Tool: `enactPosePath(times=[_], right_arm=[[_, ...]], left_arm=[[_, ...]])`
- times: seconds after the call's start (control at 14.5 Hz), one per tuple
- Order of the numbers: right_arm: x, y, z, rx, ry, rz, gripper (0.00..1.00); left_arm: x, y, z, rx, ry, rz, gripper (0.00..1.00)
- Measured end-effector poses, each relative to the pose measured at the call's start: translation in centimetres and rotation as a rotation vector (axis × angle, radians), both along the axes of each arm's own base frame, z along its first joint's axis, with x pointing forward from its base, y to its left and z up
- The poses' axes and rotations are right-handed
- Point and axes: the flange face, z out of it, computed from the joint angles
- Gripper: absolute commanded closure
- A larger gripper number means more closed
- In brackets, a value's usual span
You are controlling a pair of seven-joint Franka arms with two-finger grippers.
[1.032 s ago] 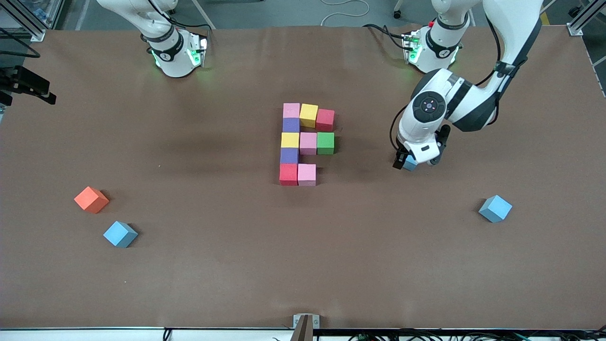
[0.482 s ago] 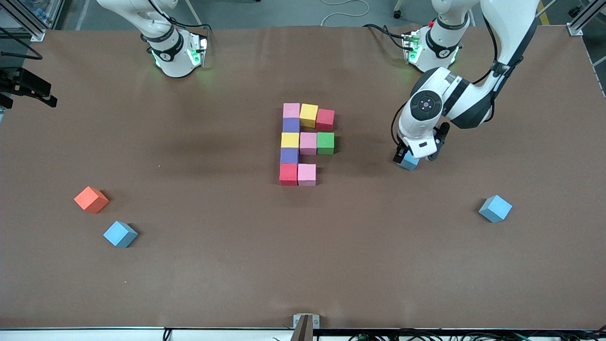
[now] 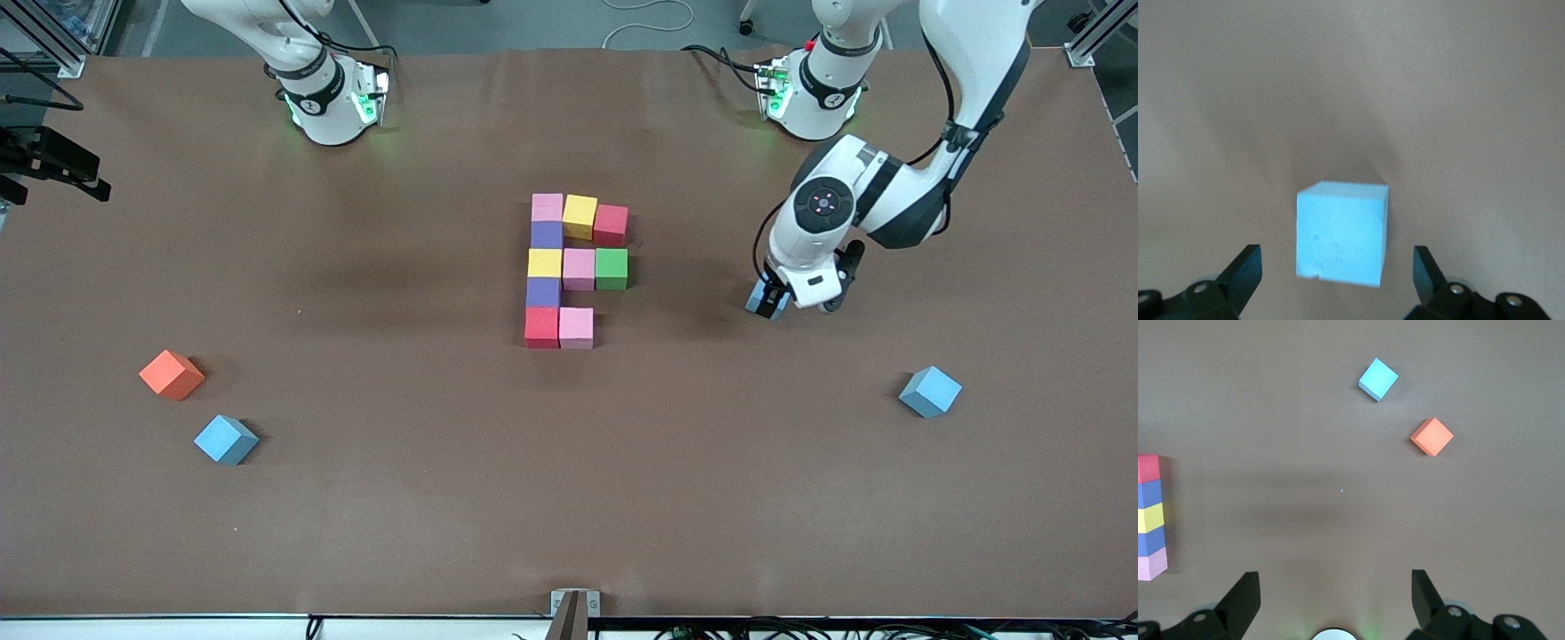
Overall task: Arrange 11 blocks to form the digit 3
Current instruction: 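Carry the light blue block to the arrangement with the left gripper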
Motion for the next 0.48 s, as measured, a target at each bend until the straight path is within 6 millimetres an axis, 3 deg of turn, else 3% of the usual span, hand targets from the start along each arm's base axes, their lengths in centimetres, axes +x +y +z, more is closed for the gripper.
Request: enactPosePath(times=[0.14,0.48], right_arm=[[0.00,0.01,0.00,0.001,0.000,0.000,0.00],[-0.05,0.06,-0.02,0.002,0.004,0.001,0.00]], left_arm=[[0.24,0.75,-0.80,-0.019,0.011,0.006,0.00],[0.08,0.30,-1.40,-0.044,0.008,-0.002,0.00]])
